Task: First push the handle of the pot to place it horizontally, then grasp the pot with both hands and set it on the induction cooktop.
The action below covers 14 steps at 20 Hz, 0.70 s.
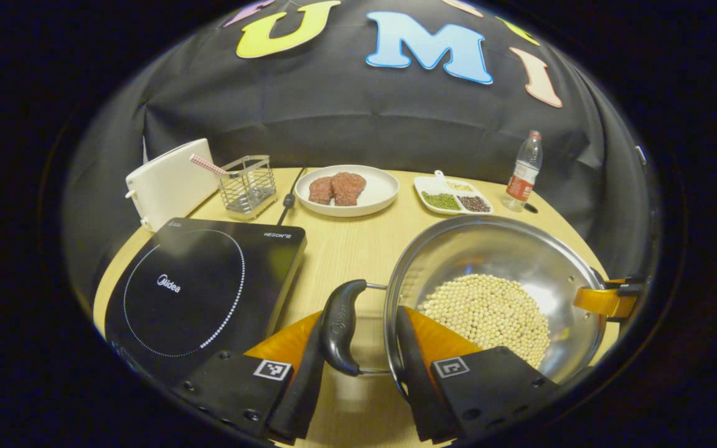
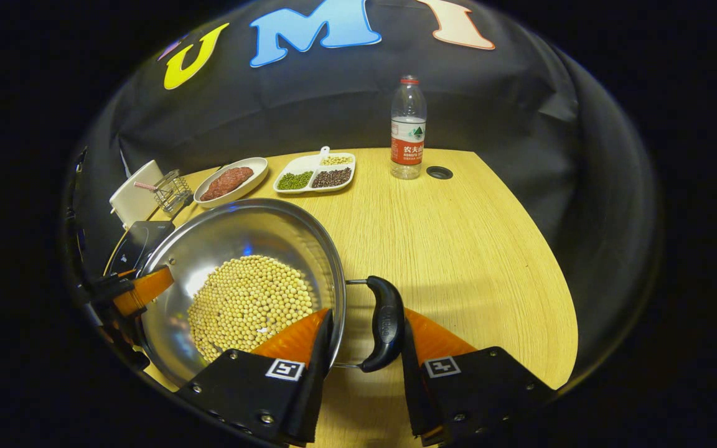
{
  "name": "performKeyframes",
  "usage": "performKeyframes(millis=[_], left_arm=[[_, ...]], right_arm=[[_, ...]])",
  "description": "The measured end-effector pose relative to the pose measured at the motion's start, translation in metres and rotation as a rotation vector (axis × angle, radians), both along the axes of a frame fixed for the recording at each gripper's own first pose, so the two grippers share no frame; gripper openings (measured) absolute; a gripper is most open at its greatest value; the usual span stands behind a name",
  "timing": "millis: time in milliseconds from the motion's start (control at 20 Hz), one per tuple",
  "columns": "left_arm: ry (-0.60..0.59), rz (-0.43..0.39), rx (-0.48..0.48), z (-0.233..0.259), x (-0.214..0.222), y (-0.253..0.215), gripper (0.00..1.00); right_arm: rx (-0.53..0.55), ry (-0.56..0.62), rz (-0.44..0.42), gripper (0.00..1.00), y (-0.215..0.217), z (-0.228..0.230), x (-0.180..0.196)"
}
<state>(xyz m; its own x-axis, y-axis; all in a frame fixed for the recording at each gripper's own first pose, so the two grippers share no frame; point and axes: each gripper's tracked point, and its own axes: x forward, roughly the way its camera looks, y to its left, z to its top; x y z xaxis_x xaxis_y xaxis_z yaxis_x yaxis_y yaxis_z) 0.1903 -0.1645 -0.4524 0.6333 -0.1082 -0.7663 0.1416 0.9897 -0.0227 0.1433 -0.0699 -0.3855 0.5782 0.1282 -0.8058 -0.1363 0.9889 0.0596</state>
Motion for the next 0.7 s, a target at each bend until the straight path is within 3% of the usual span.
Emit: performKeyframes(millis=[400,700], left_arm=[[-0.017,0.027,-0.016,0.007,0.001,0.001,0.67],[-0.100,0.050,0.016,0.050,-0.013,0.016,0.63]], right_arm=[[-0.003,-0.026,0.038,0.55,0.001,0.018,-0.007],[0.012,-0.056,0.068,0.55,0.013,0.039,-0.014]])
